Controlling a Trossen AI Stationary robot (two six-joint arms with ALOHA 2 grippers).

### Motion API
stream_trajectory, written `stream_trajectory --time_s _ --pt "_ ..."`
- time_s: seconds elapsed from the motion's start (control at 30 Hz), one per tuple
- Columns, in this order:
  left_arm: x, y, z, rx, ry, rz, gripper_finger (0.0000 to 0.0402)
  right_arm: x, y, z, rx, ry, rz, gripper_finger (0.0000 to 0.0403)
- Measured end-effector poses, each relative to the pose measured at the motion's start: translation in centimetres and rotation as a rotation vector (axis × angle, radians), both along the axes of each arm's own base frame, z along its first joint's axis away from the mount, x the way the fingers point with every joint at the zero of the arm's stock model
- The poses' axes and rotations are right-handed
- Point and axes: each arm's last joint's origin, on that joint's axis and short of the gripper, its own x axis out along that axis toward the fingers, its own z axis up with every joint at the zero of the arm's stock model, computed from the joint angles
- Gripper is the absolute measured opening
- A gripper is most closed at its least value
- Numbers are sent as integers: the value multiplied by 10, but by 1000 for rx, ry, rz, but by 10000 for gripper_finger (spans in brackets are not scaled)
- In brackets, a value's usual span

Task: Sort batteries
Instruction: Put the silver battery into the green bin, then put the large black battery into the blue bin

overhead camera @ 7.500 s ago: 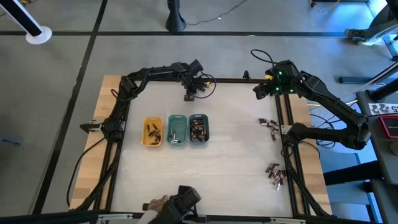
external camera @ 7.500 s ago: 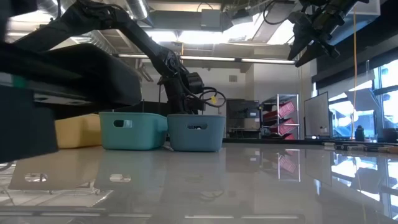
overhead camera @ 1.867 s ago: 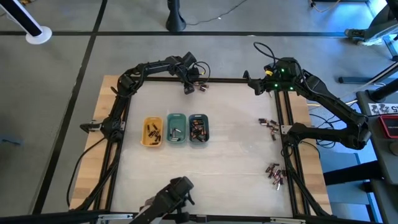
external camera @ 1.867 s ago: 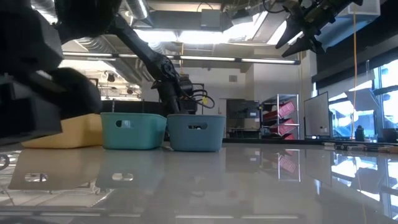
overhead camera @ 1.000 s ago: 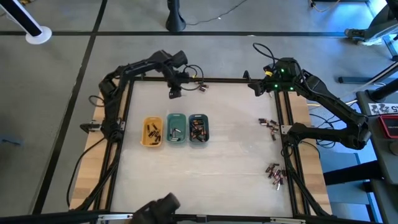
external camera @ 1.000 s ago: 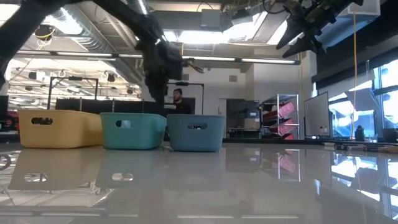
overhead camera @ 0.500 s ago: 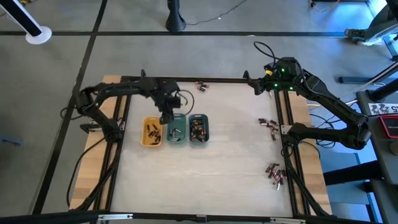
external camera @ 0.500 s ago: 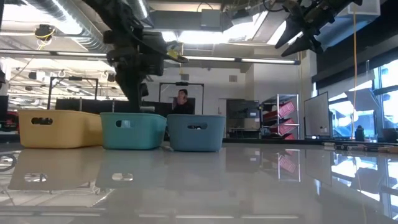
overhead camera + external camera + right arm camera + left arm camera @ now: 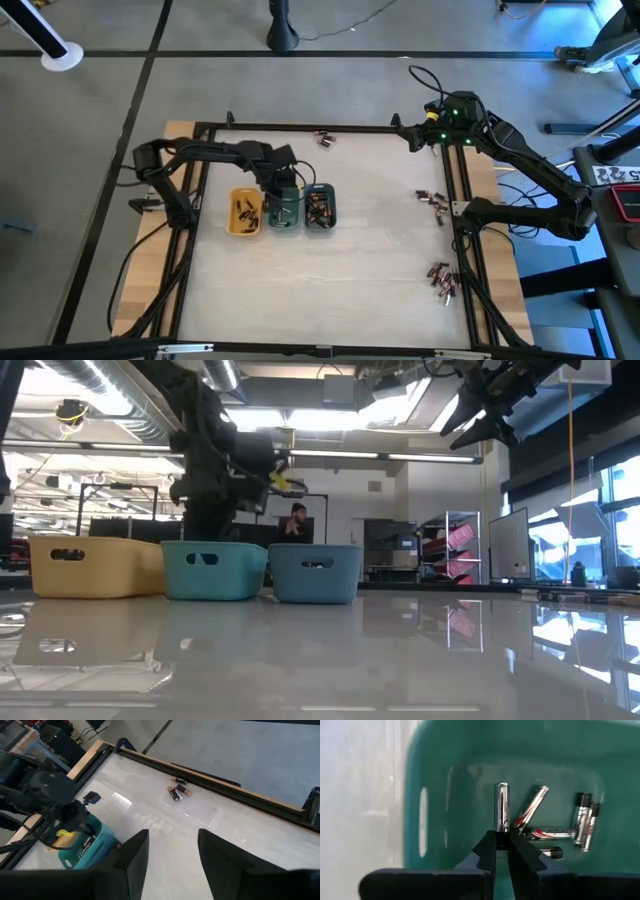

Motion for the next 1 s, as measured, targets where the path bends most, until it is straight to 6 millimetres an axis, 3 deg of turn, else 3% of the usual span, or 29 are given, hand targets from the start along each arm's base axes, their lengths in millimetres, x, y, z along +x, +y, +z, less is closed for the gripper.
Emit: stream_trajectory --time_s 0.23,0.73,1.0 --pt "5 -3 -10 -8 21 -6 25 0 0 0 3 1 3 172" --pt "5 -6 -9 -15 27 4 105 0 0 0 1 3 4 172" --pt "-3 -5 22 49 -80 -36 127 0 0 0 0 3 3 172"
